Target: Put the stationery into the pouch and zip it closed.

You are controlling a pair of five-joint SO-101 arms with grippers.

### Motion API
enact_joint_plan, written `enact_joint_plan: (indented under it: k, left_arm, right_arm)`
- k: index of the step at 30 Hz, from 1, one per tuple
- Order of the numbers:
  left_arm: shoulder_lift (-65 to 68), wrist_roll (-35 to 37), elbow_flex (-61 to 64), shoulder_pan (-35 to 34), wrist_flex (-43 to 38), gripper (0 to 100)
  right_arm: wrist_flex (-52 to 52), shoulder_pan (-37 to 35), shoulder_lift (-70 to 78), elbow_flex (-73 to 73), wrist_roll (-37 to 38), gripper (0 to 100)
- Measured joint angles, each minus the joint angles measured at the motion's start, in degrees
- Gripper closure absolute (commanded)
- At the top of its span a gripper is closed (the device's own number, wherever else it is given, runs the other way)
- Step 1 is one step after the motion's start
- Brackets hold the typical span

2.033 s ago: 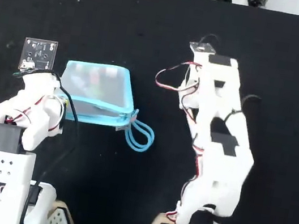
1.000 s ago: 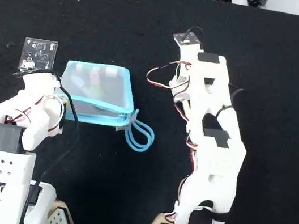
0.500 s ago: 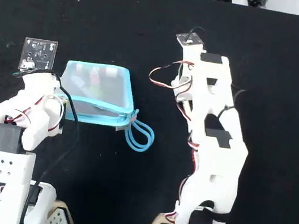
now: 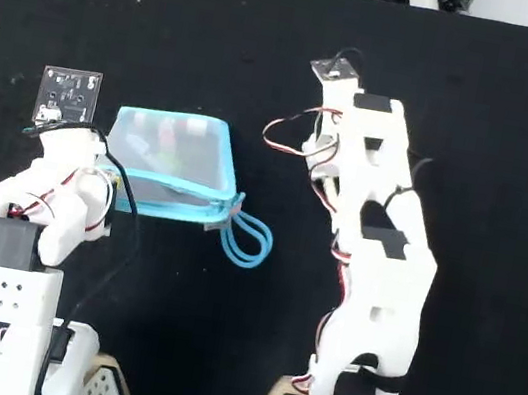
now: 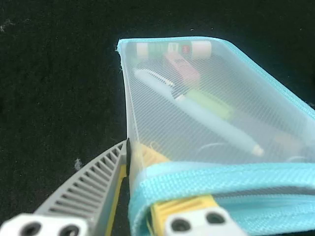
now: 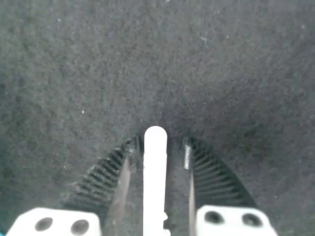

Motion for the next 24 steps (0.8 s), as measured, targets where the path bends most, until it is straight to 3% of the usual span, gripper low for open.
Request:
enact_joint_plan:
  k: [24]
  left_arm:
    - [0.0,0.0,0.0,0.0,0.0,97]
  right_arm:
    - [0.6,0.0,0.1,-0.4,-0.8,84.5]
